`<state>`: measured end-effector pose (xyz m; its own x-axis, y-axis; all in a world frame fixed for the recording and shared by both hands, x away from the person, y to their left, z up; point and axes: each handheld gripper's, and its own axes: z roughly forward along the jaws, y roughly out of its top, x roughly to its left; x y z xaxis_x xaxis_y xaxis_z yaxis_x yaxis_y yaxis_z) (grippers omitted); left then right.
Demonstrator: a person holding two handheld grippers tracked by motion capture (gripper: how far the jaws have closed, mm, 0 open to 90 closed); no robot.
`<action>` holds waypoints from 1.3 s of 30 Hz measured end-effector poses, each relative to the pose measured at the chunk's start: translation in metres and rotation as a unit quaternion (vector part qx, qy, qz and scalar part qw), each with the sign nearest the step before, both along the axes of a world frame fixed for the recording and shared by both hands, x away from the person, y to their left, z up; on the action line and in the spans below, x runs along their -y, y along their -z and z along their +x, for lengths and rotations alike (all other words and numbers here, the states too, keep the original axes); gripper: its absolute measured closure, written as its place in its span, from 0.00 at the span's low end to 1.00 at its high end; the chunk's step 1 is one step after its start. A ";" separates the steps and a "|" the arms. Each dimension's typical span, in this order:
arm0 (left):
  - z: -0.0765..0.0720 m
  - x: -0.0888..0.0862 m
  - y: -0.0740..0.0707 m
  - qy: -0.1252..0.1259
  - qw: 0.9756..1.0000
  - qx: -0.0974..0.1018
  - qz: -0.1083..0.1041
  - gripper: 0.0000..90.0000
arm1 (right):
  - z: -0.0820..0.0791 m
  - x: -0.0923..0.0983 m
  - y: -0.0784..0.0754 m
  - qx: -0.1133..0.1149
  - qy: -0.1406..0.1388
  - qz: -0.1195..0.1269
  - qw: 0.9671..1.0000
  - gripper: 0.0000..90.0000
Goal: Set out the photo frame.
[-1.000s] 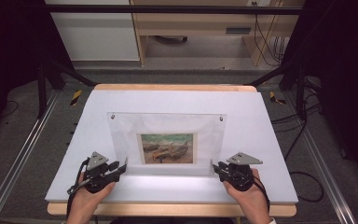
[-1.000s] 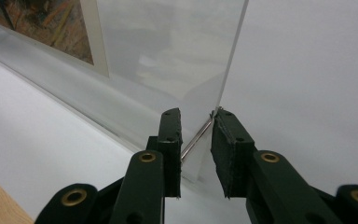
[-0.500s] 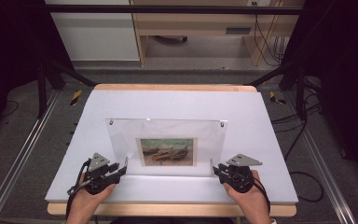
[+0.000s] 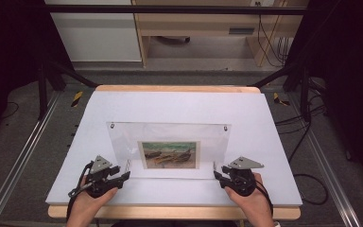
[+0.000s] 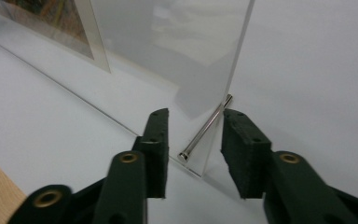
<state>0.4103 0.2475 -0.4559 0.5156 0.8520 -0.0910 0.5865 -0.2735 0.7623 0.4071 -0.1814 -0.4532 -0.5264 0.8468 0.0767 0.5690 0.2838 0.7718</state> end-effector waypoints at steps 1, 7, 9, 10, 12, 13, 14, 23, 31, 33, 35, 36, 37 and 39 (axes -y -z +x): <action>-0.001 0.000 -0.001 -0.001 1.000 0.004 -0.003 0.53 | 0.000 0.000 0.000 -0.002 0.003 -0.003 1.000 0.58; -0.004 -0.015 -0.007 -0.014 1.000 0.015 -0.009 0.36 | -0.004 0.007 -0.004 0.015 0.013 -0.021 1.000 0.38; -0.005 -0.020 -0.007 -0.012 1.000 0.018 -0.006 0.31 | -0.005 0.015 -0.006 0.028 0.017 -0.027 0.999 0.35; -0.005 -0.022 -0.008 -0.014 1.000 0.020 -0.007 0.30 | -0.005 0.017 -0.006 0.032 0.019 -0.025 0.999 0.34; -0.005 -0.024 -0.010 -0.014 1.000 0.027 -0.004 0.27 | -0.006 0.024 -0.009 0.034 0.029 -0.020 0.999 0.31; -0.005 -0.025 -0.010 -0.013 0.999 0.029 0.000 0.25 | -0.007 0.028 -0.010 0.038 0.035 -0.014 0.999 0.31; -0.005 -0.025 -0.010 -0.013 0.999 0.032 0.006 0.25 | -0.007 0.031 -0.010 0.043 0.037 -0.016 0.998 0.30; -0.001 -0.030 -0.009 -0.022 0.999 0.032 0.028 0.17 | -0.001 0.052 -0.007 0.039 0.084 -0.021 0.995 0.25; 0.004 -0.041 -0.009 -0.043 0.998 0.041 0.036 0.12 | 0.004 0.062 -0.004 0.042 0.108 -0.029 0.993 0.23; 0.004 -0.043 -0.009 -0.046 0.997 0.044 0.037 0.10 | 0.005 0.063 -0.004 0.043 0.110 -0.030 0.993 0.22; 0.005 -0.045 -0.008 -0.050 0.997 0.047 0.036 0.10 | 0.006 0.065 -0.003 0.043 0.112 -0.031 0.992 0.22; 0.006 -0.046 -0.008 -0.050 0.997 0.049 0.038 0.10 | 0.006 0.065 -0.003 0.040 0.114 -0.029 0.992 0.21; 0.007 -0.047 -0.008 -0.051 0.997 0.053 0.039 0.09 | 0.007 0.066 -0.003 0.039 0.115 -0.028 0.992 0.21; 0.010 -0.049 -0.008 -0.053 0.996 0.058 0.046 0.09 | 0.009 0.067 -0.001 0.040 0.120 -0.034 0.991 0.20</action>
<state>0.4202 0.2969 -0.4483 0.4255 0.9039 0.0449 0.5244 -0.2866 0.8018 0.4164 -0.2488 -0.4518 -0.3121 0.9499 -0.0187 0.5646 0.2013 0.8004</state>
